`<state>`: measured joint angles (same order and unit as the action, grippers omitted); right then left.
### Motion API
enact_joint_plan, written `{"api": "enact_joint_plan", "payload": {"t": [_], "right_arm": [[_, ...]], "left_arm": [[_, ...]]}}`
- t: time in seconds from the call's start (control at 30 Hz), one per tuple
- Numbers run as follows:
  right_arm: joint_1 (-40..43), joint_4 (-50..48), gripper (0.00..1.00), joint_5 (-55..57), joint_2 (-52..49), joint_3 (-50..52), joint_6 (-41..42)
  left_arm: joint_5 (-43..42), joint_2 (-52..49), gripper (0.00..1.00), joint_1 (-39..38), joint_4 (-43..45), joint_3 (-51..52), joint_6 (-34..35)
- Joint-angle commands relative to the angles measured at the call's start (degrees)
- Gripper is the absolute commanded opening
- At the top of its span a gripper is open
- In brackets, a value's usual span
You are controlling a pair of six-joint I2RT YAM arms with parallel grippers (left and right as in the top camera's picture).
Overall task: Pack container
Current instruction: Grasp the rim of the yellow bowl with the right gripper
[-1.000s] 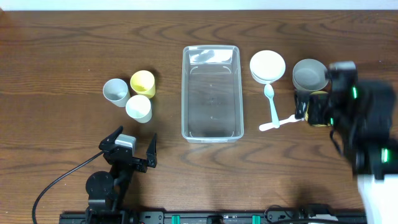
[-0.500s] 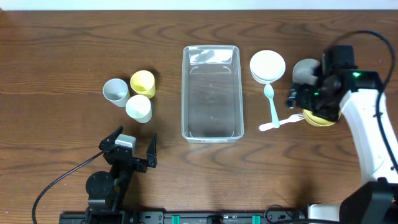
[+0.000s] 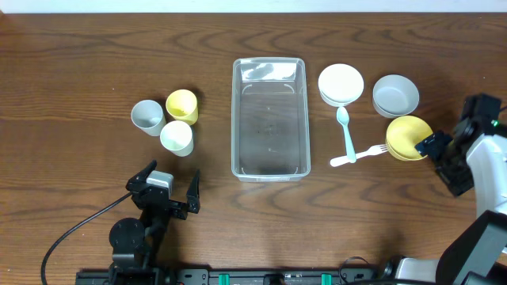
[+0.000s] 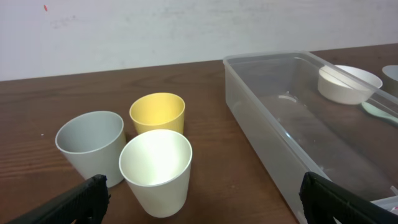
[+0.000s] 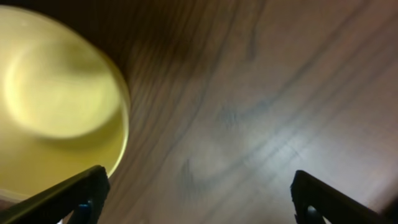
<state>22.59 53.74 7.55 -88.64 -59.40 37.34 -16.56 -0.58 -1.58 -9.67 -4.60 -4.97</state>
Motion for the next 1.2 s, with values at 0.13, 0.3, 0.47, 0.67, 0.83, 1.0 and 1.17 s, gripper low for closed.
{"api": "enact_joint_plan", "payload": {"t": [0.13,0.3,0.47,0.67,0.83,1.0,1.17], "right_arm": [[0.7,-12.96,0.86,-3.78,0.2,9.99,-1.4],[0.61,-18.93,0.85,-4.2,0.2,13.03,-1.44],[0.59,-20.61,0.84,-4.66,0.2,13.25,-1.49],[0.59,-21.68,0.84,-8.83,0.24,13.22,-5.55],[0.59,-21.09,0.88,-11.89,0.37,13.22,-7.06],[0.59,-18.64,0.9,-16.0,2.56,13.22,-9.55],[0.59,-17.55,0.91,-22.82,7.54,13.22,-14.58]], "left_arm": [[-0.61,0.33,0.98,0.28,-1.38,1.05,-0.79],[-0.61,0.33,0.98,0.28,-1.4,1.05,-0.81],[-0.61,0.33,0.98,0.28,-1.38,1.05,-0.79],[-0.61,0.33,0.98,0.28,-1.4,1.05,-0.79],[-0.61,0.33,0.98,0.28,-1.38,1.05,-0.79],[-0.61,0.33,0.98,0.28,-1.38,1.05,-0.79],[-0.61,0.33,0.98,0.28,-1.4,1.05,-0.79]]}}
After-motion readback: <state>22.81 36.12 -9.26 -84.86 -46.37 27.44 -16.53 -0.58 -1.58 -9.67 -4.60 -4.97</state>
